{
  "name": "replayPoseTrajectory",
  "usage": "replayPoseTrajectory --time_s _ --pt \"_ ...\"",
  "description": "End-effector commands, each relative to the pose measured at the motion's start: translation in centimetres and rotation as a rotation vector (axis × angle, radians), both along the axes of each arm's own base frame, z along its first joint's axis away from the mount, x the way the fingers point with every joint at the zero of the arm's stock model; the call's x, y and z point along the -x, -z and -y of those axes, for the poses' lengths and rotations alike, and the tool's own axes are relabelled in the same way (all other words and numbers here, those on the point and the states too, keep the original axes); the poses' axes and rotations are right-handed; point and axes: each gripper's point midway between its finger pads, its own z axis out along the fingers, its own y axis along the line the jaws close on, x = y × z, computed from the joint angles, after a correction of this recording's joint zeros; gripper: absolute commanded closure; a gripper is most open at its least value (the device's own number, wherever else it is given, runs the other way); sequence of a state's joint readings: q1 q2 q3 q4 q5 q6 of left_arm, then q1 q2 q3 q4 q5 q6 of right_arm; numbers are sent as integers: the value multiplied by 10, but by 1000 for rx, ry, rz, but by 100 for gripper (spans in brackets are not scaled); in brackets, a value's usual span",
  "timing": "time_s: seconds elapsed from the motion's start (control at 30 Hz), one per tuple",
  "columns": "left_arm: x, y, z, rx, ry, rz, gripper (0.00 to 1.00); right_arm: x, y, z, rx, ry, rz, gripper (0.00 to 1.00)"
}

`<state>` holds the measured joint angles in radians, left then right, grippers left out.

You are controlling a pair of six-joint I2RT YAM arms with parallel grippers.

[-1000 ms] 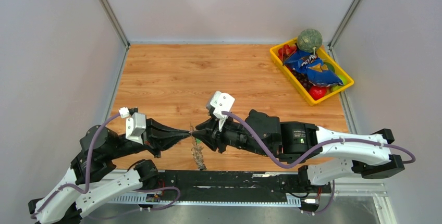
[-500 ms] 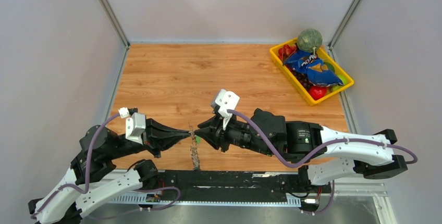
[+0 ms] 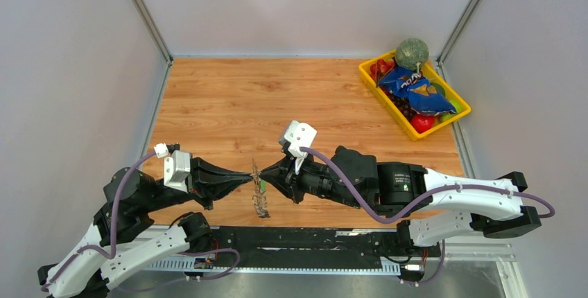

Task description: Put the keys on the keyring

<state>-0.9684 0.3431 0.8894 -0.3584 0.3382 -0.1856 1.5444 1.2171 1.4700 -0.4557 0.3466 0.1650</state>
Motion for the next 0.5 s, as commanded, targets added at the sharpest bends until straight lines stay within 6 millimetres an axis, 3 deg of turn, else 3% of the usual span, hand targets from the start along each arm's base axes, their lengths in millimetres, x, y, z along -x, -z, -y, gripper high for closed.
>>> replayPoseTrajectory --time_s 0.0,0.07,0.47 --pt "9 -34 -9 103 17 65 100 3 -5 1 -26 -3 -13 92" --pt "10 -35 -8 110 22 68 100 4 -4 1 -23 -9 -15 100" --pt "17 -53 -14 196 37 101 100 13 11 3 -26 -58 -44 100"
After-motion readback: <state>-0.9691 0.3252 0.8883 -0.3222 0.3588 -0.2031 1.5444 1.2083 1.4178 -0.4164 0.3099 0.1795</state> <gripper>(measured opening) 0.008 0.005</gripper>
